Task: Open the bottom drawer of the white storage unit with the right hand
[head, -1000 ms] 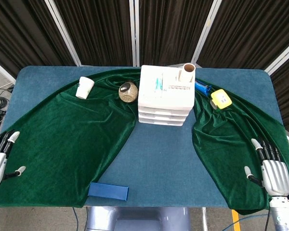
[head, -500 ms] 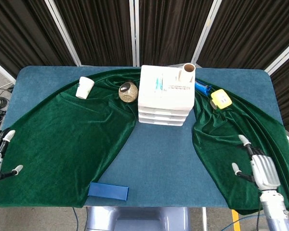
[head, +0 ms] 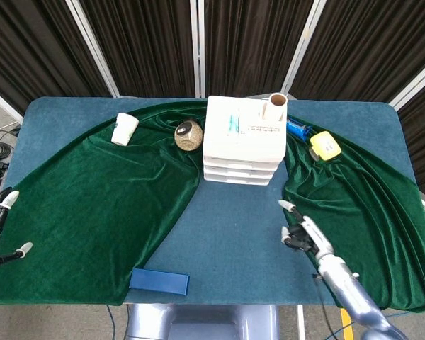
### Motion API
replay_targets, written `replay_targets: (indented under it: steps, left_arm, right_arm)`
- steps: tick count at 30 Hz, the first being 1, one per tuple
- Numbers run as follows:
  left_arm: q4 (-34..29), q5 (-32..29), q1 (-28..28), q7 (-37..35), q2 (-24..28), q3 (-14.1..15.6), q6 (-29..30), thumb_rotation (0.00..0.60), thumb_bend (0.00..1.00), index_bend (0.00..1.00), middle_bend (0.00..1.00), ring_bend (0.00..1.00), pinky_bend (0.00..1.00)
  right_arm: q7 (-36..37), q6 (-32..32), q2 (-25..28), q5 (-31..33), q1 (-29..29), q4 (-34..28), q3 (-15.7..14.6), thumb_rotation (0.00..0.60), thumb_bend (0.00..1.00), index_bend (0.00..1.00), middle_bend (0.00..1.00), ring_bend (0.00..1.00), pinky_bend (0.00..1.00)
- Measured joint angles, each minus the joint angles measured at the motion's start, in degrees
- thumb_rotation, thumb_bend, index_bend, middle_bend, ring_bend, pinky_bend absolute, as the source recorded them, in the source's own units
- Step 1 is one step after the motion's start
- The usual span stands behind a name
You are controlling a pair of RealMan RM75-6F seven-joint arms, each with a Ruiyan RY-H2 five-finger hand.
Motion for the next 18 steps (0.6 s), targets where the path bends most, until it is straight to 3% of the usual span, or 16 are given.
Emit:
replay_targets:
  steps: [8, 18]
  left_arm:
    - [0.32, 0.10, 0.17, -1.07, 0.17, -0.15, 0.51, 0.600, 0.04, 0.00, 0.00, 0.00, 0.00]
    - [0.55, -0.62, 0.05, -2.59, 0.57, -0.43, -0.09, 0.600, 0.04, 0.00, 0.00, 0.00, 0.00]
  right_arm:
    - [5.52, -5.43, -11.06, 7.05, 5.44, 10.00, 4.02, 0.600, 0.66, 0.11, 0.91, 0.94, 0.81]
    - [6.86, -7.84, -20.12, 11.71, 8.63, 17.19, 6.22, 0.600, 0.66, 0.16, 0.91, 0.94, 0.81]
